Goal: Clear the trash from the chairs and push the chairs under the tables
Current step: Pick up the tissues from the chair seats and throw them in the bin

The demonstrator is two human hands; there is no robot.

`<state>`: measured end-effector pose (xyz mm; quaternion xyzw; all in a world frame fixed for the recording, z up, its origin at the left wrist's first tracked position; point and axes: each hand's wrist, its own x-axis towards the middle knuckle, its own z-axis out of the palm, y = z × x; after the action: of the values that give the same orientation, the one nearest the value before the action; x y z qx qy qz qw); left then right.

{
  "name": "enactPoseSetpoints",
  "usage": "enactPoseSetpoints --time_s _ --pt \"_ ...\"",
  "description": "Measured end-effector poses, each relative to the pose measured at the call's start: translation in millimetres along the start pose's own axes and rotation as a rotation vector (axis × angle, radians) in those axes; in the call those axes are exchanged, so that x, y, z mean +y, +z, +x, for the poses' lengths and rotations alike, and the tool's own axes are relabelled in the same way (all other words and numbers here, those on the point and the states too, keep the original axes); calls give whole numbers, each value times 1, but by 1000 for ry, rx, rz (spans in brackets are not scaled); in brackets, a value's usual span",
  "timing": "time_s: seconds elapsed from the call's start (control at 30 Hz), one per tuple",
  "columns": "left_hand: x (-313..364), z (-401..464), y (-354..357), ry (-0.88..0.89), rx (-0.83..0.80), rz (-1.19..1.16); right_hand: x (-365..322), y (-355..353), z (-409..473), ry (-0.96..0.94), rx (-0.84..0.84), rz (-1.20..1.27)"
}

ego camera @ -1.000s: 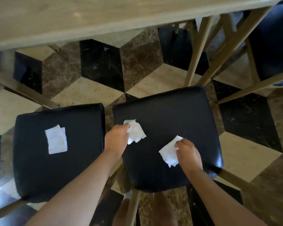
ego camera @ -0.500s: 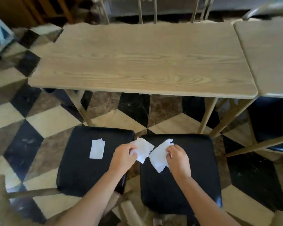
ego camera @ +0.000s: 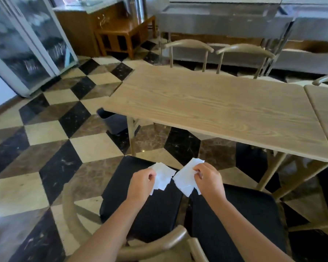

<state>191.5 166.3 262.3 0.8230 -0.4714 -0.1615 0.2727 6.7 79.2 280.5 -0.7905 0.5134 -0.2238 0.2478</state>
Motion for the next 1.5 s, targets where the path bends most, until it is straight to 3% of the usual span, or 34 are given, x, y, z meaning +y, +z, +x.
enactPoseSetpoints --time_s 0.27,0.47,0.73,0.9,1.17,1.27,1.4,1.5 --pt "-111 -8 -97 -77 17 -63 -134 72 -37 -126 80 102" --pt "-148 -3 -138 -87 -37 -129 -202 102 -52 -277 107 124" --pt "-145 36 -128 -253 -212 -504 -202 152 -9 -216 16 136" --pt "-142 65 -131 -484 -320 -887 -197 181 34 -175 -51 170" --pt "-158 117 -112 -547 -249 -656 -192 212 69 3 -207 432" --pt "-165 133 -97 -487 -280 -594 -183 224 75 101 -203 528" --pt "-185 149 -70 -395 -307 -395 -161 249 81 249 -252 559" --pt "-208 162 -50 -414 -246 -319 -124 272 86 371 -173 460"
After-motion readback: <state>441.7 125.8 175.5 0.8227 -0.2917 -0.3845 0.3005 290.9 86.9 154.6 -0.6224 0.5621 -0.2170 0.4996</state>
